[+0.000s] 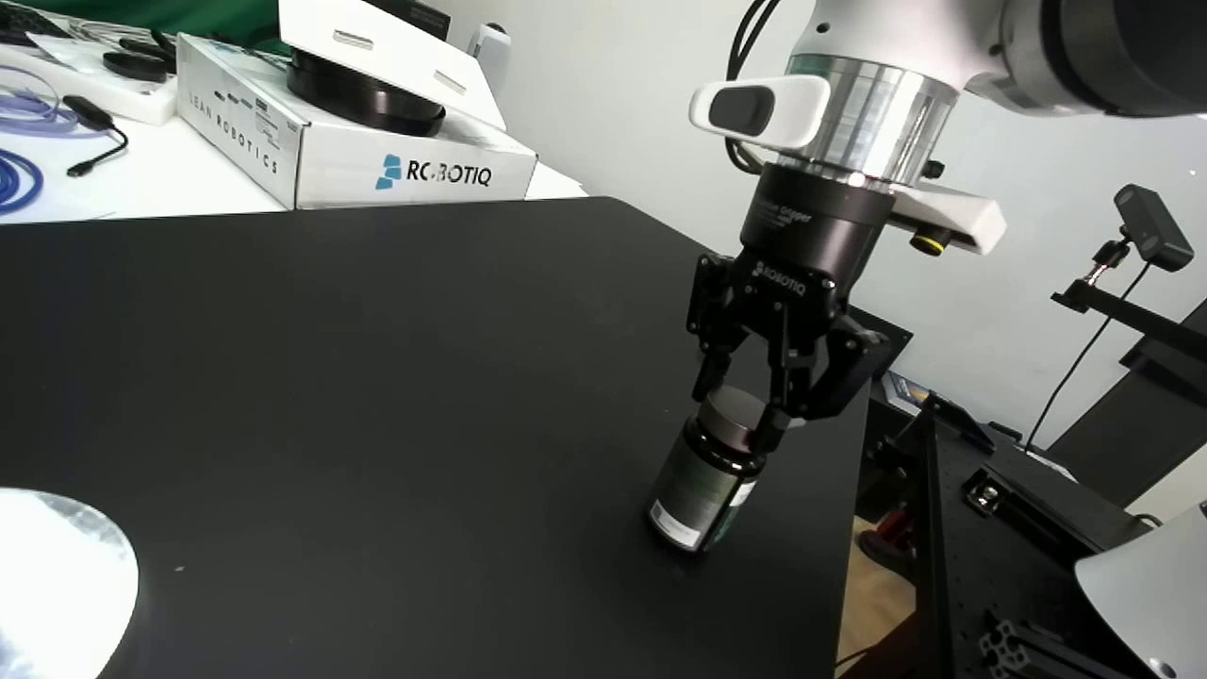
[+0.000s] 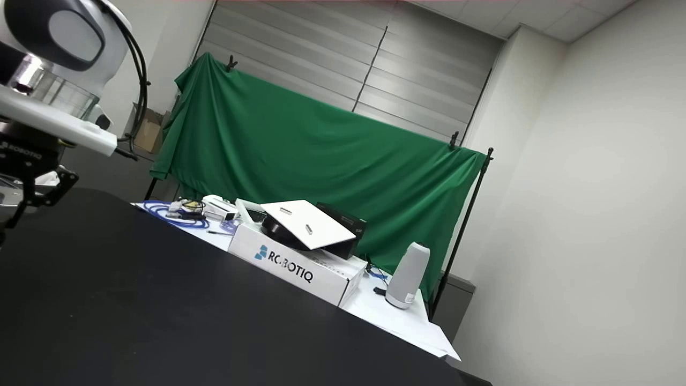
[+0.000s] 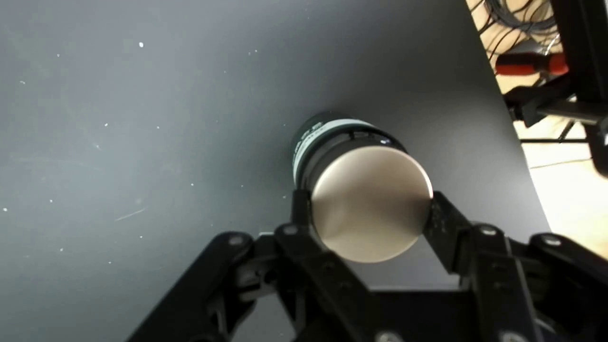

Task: Move the bottle to the right.

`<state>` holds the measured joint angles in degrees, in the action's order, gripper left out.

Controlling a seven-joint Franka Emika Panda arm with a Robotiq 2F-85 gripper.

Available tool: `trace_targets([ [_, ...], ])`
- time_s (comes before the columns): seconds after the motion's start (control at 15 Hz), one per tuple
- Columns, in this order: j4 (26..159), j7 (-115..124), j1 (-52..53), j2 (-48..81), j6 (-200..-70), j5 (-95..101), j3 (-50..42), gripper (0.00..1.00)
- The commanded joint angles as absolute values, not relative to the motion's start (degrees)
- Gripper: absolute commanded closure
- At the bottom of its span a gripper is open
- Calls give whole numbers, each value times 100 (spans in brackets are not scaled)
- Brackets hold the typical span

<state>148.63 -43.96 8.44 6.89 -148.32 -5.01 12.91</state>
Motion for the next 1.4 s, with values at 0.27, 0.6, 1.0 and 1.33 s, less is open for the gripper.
trace_targets([
  [0.27,15003,-7147,525,-160,-13552,-125,1032,64],
  [0.6,15123,-9318,559,-827,-12995,-249,629,64],
  [1.0,15022,-9655,626,-781,-12907,-235,482,39],
  [1.33,15056,-9680,643,-781,-12908,-235,485,39],
])
